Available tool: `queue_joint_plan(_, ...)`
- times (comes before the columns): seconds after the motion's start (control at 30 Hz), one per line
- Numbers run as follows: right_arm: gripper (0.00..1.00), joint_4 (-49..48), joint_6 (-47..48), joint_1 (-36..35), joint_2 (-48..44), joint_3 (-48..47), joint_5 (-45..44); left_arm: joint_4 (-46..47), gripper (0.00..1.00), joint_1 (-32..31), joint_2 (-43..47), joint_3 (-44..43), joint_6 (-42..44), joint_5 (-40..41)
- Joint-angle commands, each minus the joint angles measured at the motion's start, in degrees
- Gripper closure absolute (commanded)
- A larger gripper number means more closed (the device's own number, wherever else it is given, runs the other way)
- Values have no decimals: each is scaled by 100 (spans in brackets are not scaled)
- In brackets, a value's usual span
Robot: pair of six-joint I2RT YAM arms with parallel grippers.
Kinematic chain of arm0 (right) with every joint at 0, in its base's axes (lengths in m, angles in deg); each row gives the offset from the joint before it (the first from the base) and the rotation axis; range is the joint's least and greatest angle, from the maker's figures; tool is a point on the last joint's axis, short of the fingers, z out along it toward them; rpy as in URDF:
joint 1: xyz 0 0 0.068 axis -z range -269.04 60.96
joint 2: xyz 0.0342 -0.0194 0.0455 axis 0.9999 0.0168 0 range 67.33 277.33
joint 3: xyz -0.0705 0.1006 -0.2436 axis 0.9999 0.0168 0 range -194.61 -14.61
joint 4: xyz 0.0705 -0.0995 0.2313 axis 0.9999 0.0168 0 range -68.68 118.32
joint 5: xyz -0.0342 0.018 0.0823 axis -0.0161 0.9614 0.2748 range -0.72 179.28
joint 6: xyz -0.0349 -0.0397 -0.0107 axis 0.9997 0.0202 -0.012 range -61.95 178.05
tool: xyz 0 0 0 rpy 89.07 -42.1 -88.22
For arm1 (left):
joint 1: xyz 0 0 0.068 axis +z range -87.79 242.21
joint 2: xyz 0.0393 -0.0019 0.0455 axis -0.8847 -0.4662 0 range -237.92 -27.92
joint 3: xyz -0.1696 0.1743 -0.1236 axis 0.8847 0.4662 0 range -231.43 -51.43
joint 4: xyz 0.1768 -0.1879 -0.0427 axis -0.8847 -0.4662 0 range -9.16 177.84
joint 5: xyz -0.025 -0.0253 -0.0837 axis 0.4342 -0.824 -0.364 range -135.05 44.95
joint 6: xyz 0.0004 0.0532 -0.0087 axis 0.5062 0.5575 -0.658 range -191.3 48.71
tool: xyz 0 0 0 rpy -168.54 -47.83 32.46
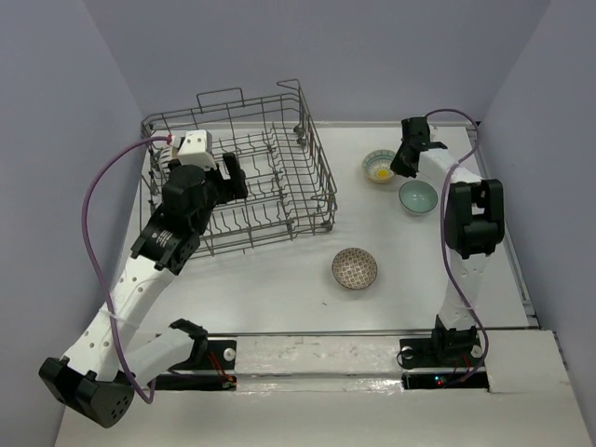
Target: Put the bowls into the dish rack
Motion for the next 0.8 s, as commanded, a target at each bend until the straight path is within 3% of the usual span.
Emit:
queue_joint_plan(0.0,99,-103,7,31,-1204,249,-418,94,7,-6,-161,-403,-229,8)
queue_joint_plan(0.23,99,20,-63,31,-3294,768,-226,14,7,-6,-434,-869,-458,-177)
queue_joint_plan(0.43,99,415,-54,-30,-4492,884,566,137,7,-15,-566,-1064,-704,-625)
queue_joint_plan(0.6,99,820,7,-848,-4757,480,629,304,8,-15,-706,-1169,-941,-1214)
queue_joint_plan(0.7,99,829,16,-1847,-4705,401,294,436,8,-23,-741,-1230,-1090,-1529)
queue_joint_plan(0.77,99,803,-1,-2147,-4547,365,241,541,8,-24,-742,-1213,-1152,-1855)
